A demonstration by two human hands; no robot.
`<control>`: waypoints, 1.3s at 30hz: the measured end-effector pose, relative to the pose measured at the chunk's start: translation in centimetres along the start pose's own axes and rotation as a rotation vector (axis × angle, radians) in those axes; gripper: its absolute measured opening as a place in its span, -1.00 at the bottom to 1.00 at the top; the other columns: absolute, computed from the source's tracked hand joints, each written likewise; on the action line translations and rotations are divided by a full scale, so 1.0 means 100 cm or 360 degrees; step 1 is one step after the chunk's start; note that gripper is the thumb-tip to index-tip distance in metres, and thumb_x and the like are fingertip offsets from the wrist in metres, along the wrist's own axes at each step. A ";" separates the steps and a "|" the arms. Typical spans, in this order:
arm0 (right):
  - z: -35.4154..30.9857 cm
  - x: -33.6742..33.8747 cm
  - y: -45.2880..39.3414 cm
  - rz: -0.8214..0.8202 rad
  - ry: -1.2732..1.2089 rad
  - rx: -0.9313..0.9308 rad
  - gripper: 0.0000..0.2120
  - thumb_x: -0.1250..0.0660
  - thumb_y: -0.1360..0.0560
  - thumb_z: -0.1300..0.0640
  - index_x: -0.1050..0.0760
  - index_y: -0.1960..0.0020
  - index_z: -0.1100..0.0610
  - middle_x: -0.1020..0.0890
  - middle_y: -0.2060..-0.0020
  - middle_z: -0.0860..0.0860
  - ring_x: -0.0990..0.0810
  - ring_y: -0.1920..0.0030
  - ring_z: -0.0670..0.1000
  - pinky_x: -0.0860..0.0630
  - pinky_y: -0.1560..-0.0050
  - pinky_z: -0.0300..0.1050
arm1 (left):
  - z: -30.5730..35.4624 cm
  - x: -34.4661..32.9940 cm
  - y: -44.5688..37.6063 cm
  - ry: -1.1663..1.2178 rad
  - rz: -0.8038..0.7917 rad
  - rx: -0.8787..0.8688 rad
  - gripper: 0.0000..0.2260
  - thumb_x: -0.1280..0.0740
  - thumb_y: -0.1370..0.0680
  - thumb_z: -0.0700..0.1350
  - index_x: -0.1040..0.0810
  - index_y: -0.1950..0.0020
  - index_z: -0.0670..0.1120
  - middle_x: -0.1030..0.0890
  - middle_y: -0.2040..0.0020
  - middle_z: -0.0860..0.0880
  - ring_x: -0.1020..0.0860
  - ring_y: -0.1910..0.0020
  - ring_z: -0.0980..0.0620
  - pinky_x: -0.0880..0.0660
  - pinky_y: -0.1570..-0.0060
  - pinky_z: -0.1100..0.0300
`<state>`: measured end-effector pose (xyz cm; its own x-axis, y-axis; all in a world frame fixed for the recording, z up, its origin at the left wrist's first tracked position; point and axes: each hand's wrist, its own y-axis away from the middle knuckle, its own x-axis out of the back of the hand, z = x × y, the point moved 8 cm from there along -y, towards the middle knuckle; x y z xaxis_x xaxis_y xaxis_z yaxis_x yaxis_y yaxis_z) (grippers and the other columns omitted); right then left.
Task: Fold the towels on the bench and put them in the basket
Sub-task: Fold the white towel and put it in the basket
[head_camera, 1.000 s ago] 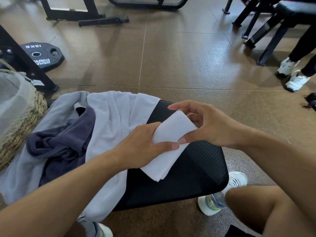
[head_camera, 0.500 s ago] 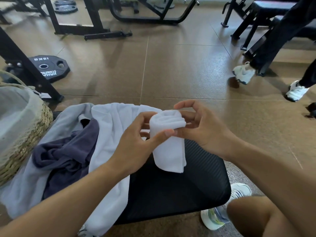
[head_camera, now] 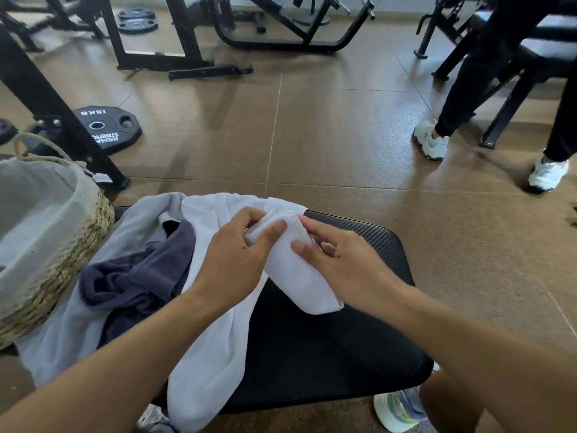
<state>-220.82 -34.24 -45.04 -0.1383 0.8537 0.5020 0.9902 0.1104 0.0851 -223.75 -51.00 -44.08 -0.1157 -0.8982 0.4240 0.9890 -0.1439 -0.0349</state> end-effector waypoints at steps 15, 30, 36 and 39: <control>-0.022 -0.046 -0.022 0.0071 0.0273 0.0206 -0.55 -0.21 -0.67 -0.05 -0.33 -0.55 -0.05 -0.52 -0.21 -0.18 -0.47 -0.25 -0.12 -0.40 -0.28 -0.21 | -0.008 0.038 0.008 -0.0267 0.0038 0.0086 -0.70 -0.23 -0.68 0.04 -0.44 -0.42 0.09 -0.53 -0.29 0.09 -0.52 -0.24 0.07 -0.48 -0.26 0.11; -0.073 -0.106 -0.029 -0.0133 0.0541 0.0474 -0.52 -0.19 -0.65 -0.11 -0.29 -0.56 -0.13 -0.45 -0.13 -0.28 -0.42 -0.15 -0.21 -0.32 -0.12 -0.39 | -0.046 0.137 0.047 -0.0330 0.0384 0.0017 -0.69 -0.31 -0.63 0.09 -0.46 -0.37 0.16 -0.62 -0.15 0.24 -0.56 -0.15 0.27 -0.48 -0.14 0.30; -0.118 -0.128 -0.044 -0.0176 0.0586 0.0697 -0.53 -0.16 -0.62 -0.14 -0.35 -0.52 -0.14 -0.46 -0.09 -0.32 -0.44 -0.11 -0.23 -0.33 -0.08 -0.45 | -0.047 0.187 0.062 -0.0448 0.0579 -0.0001 -0.64 -0.31 -0.61 0.18 -0.48 -0.37 0.10 -0.54 -0.26 0.23 -0.46 -0.26 0.25 -0.35 -0.17 0.41; -0.152 -0.156 -0.066 -0.0181 0.0526 0.0770 -0.58 -0.23 -0.65 -0.05 -0.41 -0.50 -0.10 -0.52 -0.14 -0.23 -0.46 -0.13 -0.20 -0.29 -0.11 -0.47 | -0.047 0.220 0.068 -0.0546 0.0808 0.0069 -0.61 -0.28 -0.63 0.15 -0.43 -0.42 0.05 -0.50 -0.33 0.14 -0.39 -0.33 0.17 -0.25 -0.23 0.34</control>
<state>-225.47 -56.04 -40.32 -0.1650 0.6279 0.7606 0.8535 0.4773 -0.2089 -220.02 -73.70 -39.24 0.3998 -0.6645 0.6314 0.9166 0.2901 -0.2752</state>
